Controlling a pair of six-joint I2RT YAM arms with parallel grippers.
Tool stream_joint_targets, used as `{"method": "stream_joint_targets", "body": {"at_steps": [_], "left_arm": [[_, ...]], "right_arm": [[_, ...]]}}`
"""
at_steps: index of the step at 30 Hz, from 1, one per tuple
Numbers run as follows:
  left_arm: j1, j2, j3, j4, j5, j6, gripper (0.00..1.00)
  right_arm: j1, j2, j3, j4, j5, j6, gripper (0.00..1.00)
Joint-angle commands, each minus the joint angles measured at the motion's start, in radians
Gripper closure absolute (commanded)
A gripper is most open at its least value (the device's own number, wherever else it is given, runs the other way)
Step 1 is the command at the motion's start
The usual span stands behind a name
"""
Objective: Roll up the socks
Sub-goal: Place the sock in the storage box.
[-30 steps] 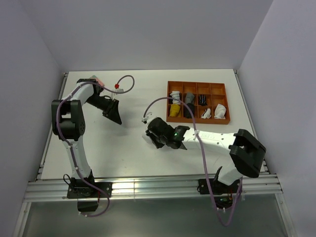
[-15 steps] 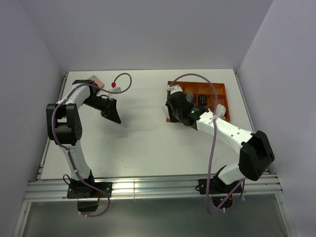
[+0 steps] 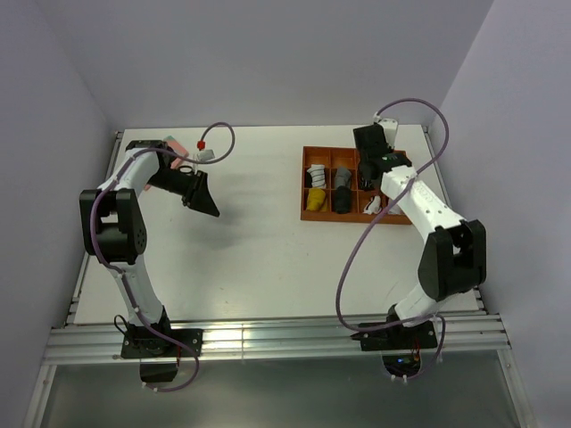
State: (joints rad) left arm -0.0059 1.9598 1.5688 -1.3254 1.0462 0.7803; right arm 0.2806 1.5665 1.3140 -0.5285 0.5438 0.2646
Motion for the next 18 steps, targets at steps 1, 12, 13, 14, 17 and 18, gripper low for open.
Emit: {"method": "stream_joint_targets", "body": {"at_steps": [1, 12, 13, 14, 17, 18], "left_arm": [[0.003, 0.007, 0.042, -0.043, 0.08, 0.053, 0.64], [0.003, -0.018, 0.054, -0.043, 0.09, 0.066, 0.64], [0.003, -0.019, 0.053, -0.043, 0.087, 0.069, 0.64], [0.003, -0.021, 0.053, -0.043, 0.087, 0.073, 0.64], [0.003, -0.018, 0.048, -0.043, 0.087, 0.08, 0.65], [0.003, -0.018, 0.045, -0.041, 0.089, 0.082, 0.65]], "right_arm": [[-0.069, 0.064, 0.057, -0.034, 0.163, -0.005, 1.0], [-0.17, 0.253, 0.132, -0.059, 0.315, -0.054, 1.0], [-0.172, 0.274, 0.143, -0.067, 0.33, -0.053, 1.0], [-0.173, 0.283, 0.154, -0.071, 0.34, -0.059, 1.0], [-0.175, 0.319, 0.189, -0.085, 0.387, -0.051, 1.0], [-0.176, 0.322, 0.197, -0.081, 0.396, -0.057, 1.0]]}}
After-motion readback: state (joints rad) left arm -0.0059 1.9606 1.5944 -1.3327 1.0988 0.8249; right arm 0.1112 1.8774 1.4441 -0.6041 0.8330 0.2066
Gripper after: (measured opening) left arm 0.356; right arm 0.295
